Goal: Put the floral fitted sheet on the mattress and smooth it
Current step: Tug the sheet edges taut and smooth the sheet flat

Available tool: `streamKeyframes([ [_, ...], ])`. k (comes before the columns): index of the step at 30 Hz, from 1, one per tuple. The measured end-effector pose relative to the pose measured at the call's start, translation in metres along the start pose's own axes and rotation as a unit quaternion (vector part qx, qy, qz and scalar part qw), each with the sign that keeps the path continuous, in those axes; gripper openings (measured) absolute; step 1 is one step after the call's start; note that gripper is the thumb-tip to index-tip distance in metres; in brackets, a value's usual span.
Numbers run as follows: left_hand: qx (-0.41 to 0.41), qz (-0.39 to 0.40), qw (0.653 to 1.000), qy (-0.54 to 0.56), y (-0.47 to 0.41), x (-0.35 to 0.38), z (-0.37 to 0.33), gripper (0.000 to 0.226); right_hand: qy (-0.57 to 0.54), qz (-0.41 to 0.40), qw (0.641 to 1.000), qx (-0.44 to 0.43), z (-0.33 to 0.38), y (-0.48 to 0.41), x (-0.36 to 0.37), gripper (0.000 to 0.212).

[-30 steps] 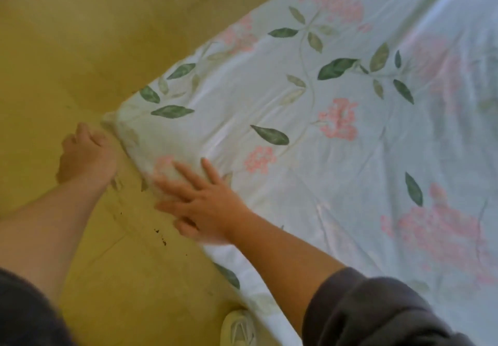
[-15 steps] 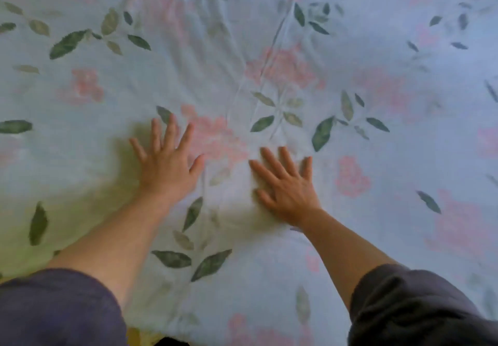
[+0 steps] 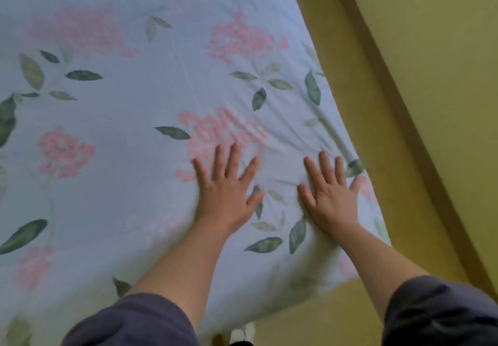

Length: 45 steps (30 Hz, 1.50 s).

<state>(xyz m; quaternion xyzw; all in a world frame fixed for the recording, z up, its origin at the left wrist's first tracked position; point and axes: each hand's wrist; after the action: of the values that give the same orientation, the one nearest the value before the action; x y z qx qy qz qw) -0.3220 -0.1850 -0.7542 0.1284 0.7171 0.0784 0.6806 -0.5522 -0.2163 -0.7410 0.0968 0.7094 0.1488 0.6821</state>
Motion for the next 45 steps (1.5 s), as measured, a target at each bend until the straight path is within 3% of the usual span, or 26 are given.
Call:
streamKeyframes([
  [2,0.094,0.043,0.995,0.005,0.006,0.001,-0.033,0.068,-0.043,0.014,0.995,0.084,-0.021,0.013,0.006,0.062],
  [5,0.248,0.103,0.963,0.013,0.012,-0.012,-0.071,0.059,-0.158,0.072,0.952,0.25,-0.061,0.036,-0.005,0.058],
  [7,0.306,0.12,0.944,0.04,0.014,-0.031,-0.071,0.048,-0.158,0.111,0.939,0.284,-0.074,0.051,-0.018,0.051],
  [9,0.311,0.108,0.941,0.077,0.003,-0.059,-0.064,0.038,-0.125,0.106,0.95,0.266,-0.076,0.048,-0.043,0.045],
  [12,0.262,0.083,0.96,0.053,-0.031,-0.092,-0.044,0.043,-0.13,0.083,0.964,0.217,-0.068,0.016,-0.073,0.041],
  [16,0.113,0.088,0.989,0.031,-0.084,-0.124,-0.038,0.052,-0.259,0.066,0.957,0.112,-0.048,-0.057,-0.107,0.044],
  [19,0.032,0.094,0.995,0.032,-0.132,-0.13,-0.065,0.057,-0.379,0.084,0.916,0.099,-0.056,-0.106,-0.107,0.05],
  [23,-0.019,0.047,0.998,0.038,-0.19,-0.124,-0.097,0.057,-0.489,0.147,0.847,0.149,-0.081,-0.166,-0.087,0.05],
  [27,-0.161,-0.002,0.986,0.048,-0.25,-0.096,-0.115,0.061,-0.563,0.286,0.752,0.189,-0.097,-0.234,-0.056,0.052],
  [29,-0.209,-0.005,0.977,0.049,-0.26,-0.084,-0.124,0.065,-0.563,0.354,0.732,0.148,-0.088,-0.244,-0.043,0.055],
  [31,-0.21,-0.011,0.977,0.034,-0.27,-0.072,-0.132,0.067,-0.496,0.375,0.781,0.061,-0.08,-0.257,-0.032,0.04],
  [33,-0.201,-0.027,0.978,0.045,-0.272,-0.07,-0.135,0.066,-0.413,0.311,0.856,0.0,-0.076,-0.266,-0.026,0.02],
  [37,-0.247,-0.074,0.962,0.094,-0.29,-0.069,-0.141,0.067,-0.27,0.246,0.926,-0.09,-0.092,-0.275,-0.02,0.02],
  [40,-0.242,-0.078,0.965,0.066,-0.292,-0.067,-0.151,0.066,-0.196,0.245,0.942,-0.117,-0.104,-0.284,-0.015,0.022],
  [45,-0.178,-0.043,0.983,0.018,-0.284,-0.072,-0.149,0.066,-0.131,0.361,0.914,-0.128,-0.101,-0.307,-0.032,0.029],
])
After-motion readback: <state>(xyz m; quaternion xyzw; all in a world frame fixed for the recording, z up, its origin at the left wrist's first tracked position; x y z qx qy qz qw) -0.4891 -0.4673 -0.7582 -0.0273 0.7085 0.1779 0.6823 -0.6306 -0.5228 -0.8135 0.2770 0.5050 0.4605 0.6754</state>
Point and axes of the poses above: each hand's wrist, its own y-axis away from the middle knuckle, its own x-axis out of the palm, z = x × y, and after that the axes turned 2 degrees about z, right-handed
